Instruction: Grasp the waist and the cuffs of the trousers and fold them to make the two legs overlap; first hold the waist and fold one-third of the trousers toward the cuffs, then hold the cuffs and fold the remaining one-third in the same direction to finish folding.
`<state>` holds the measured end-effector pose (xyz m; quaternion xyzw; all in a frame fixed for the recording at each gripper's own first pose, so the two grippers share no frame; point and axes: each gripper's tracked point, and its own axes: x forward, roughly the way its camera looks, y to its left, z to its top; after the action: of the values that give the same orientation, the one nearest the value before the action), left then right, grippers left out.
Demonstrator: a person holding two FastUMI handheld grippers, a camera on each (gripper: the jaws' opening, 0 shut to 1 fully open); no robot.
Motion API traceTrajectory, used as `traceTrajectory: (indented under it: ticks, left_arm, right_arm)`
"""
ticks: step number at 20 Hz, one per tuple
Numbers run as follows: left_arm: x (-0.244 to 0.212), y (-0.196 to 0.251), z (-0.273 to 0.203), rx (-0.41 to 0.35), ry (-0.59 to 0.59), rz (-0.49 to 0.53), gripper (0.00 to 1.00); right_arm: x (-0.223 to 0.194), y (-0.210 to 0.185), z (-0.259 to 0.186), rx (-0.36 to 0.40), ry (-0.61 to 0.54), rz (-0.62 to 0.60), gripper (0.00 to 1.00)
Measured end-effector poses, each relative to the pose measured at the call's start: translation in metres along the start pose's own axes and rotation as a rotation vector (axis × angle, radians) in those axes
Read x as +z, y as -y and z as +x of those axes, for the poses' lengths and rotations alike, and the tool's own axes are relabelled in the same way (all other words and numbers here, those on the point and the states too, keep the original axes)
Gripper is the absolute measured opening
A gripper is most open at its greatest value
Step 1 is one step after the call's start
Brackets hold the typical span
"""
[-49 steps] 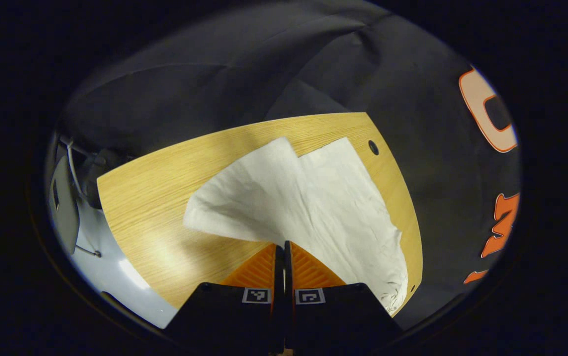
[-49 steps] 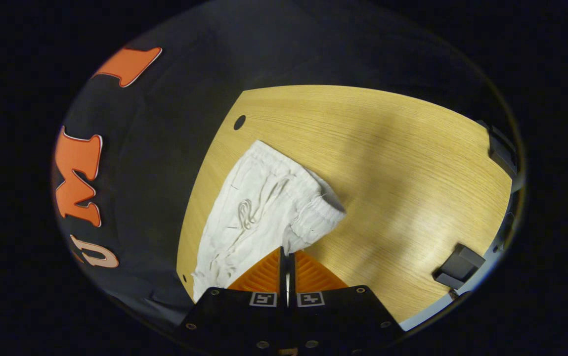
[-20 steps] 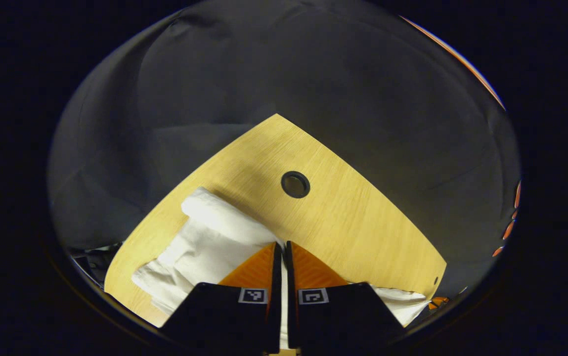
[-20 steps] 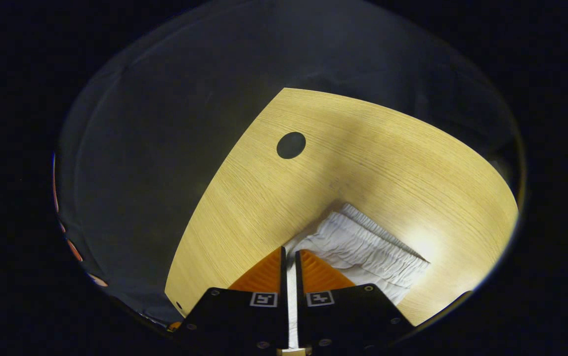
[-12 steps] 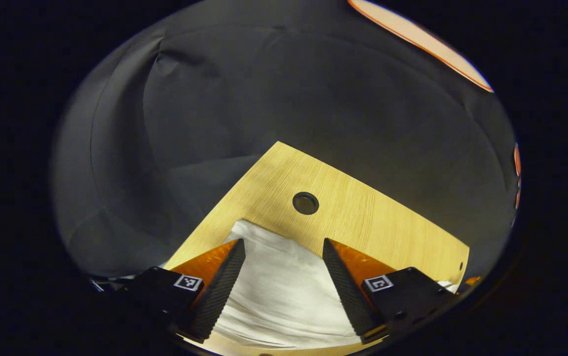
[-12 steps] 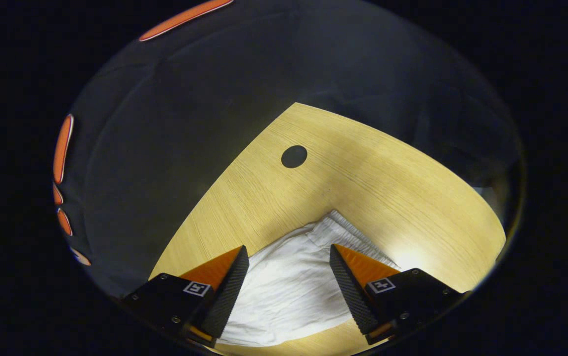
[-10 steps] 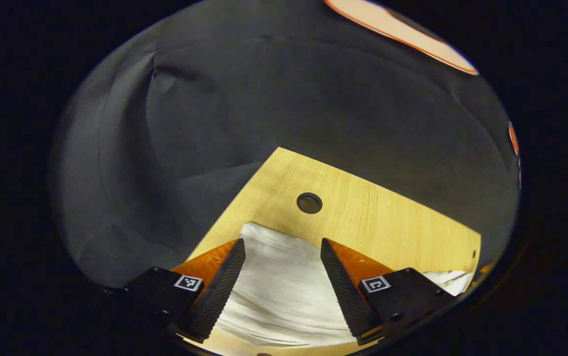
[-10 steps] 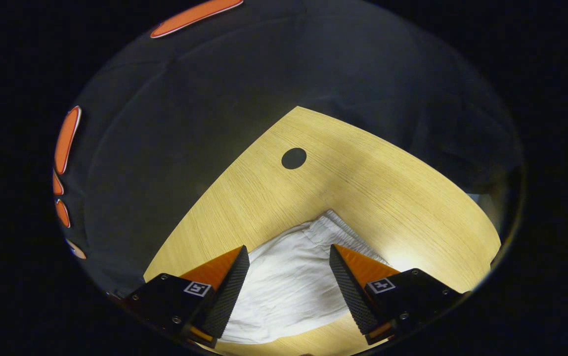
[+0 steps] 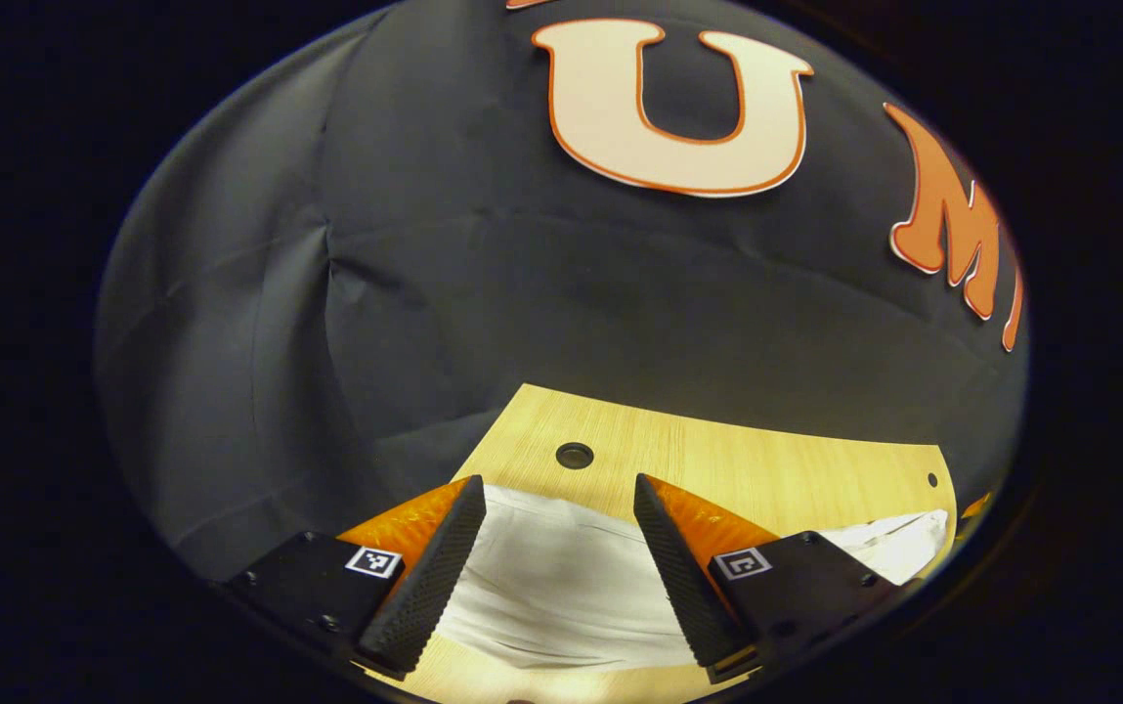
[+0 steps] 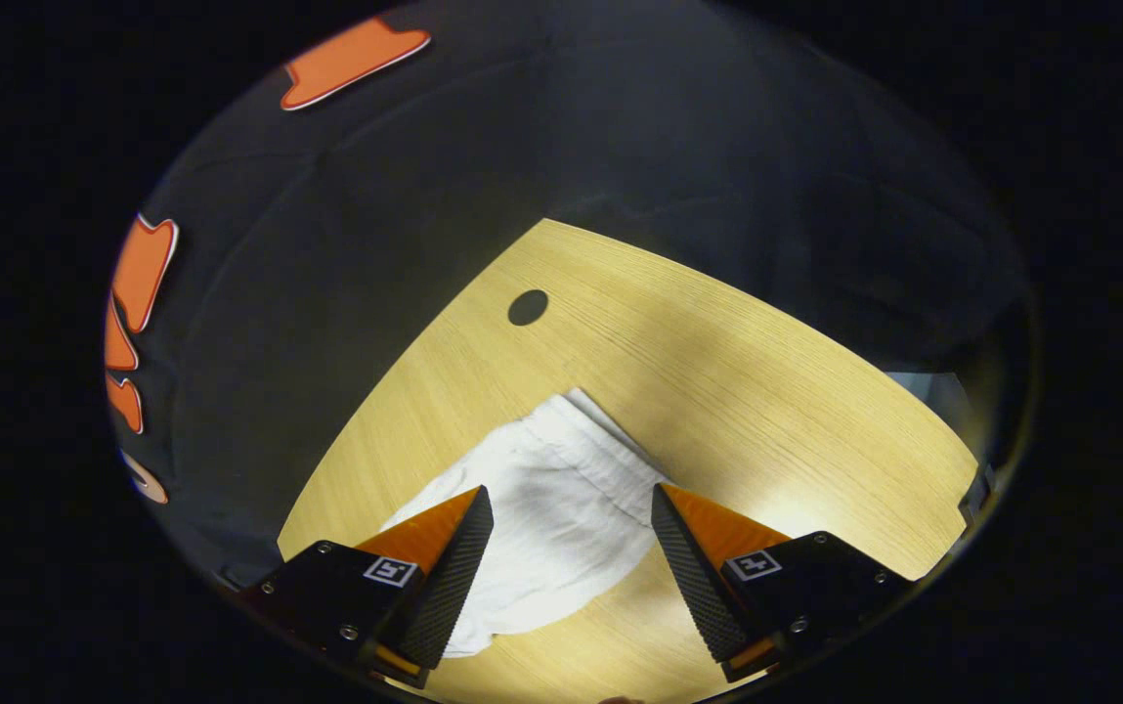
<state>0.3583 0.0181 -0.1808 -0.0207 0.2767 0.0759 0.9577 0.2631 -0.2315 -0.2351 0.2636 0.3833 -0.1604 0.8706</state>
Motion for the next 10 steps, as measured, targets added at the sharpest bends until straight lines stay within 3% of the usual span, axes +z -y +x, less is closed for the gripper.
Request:
traceTrajectory:
  ticks: [7, 10]
  left_arm:
    - [-0.002, -0.019, -0.041, 0.044, 0.055, -0.077, 1.0]
    - [-0.01, -0.032, -0.063, 0.105, 0.063, -0.083, 1.0]
  right_arm:
    - [-0.022, 0.027, 0.036, -0.03, -0.086, 0.091, 0.99]
    - [-0.028, 0.022, 0.051, -0.02, -0.122, 0.12, 0.99]
